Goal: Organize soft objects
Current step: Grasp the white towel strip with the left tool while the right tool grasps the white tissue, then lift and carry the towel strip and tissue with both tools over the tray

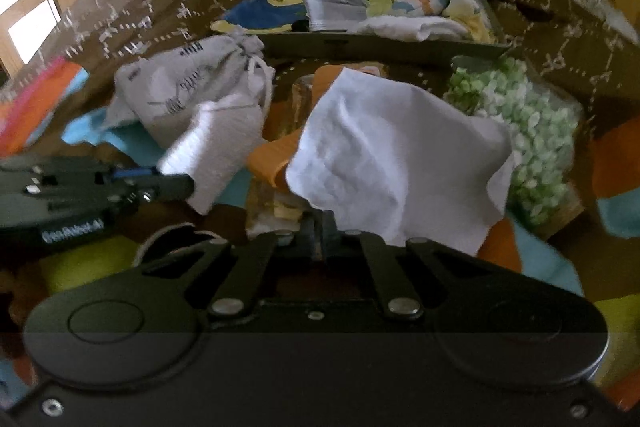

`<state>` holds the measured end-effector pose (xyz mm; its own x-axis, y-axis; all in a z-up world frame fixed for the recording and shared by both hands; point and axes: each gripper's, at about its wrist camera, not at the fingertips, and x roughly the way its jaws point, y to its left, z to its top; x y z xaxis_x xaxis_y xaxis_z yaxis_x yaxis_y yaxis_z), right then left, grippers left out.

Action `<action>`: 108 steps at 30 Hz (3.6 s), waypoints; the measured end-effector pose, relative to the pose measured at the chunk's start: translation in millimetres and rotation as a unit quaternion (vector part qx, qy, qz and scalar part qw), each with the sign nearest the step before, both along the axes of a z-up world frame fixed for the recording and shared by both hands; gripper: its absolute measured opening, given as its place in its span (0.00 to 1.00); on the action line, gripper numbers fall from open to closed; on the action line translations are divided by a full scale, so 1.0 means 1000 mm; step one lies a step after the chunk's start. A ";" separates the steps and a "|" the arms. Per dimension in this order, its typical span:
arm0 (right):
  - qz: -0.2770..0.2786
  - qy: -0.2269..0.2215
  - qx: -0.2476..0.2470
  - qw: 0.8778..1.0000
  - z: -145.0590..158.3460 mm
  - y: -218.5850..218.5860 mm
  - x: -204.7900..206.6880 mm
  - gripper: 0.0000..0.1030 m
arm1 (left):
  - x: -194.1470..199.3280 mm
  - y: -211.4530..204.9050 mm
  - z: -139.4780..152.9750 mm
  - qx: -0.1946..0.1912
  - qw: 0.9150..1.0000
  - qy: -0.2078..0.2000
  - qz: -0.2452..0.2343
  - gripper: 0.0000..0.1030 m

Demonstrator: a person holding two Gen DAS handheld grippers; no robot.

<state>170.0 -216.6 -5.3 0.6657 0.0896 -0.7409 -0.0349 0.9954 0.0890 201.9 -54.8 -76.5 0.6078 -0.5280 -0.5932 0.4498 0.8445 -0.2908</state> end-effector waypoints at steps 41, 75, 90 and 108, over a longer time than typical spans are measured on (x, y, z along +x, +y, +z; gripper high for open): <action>0.005 -0.114 -0.197 0.974 0.005 0.029 -0.010 0.00 | -0.014 -0.001 0.022 -0.013 0.999 -0.045 0.017 0.09; -0.066 -0.349 -0.271 0.895 0.073 0.010 0.030 0.00 | 0.062 -0.030 0.084 -0.020 0.986 -0.150 0.072 0.09; -0.047 -0.356 -0.236 0.903 0.071 -0.006 0.097 0.00 | 0.141 -0.048 0.077 -0.011 0.984 -0.146 0.104 0.09; -0.075 -0.325 -0.120 0.935 0.063 -0.065 0.180 0.00 | 0.214 -0.076 0.062 0.017 0.986 -0.128 0.110 0.09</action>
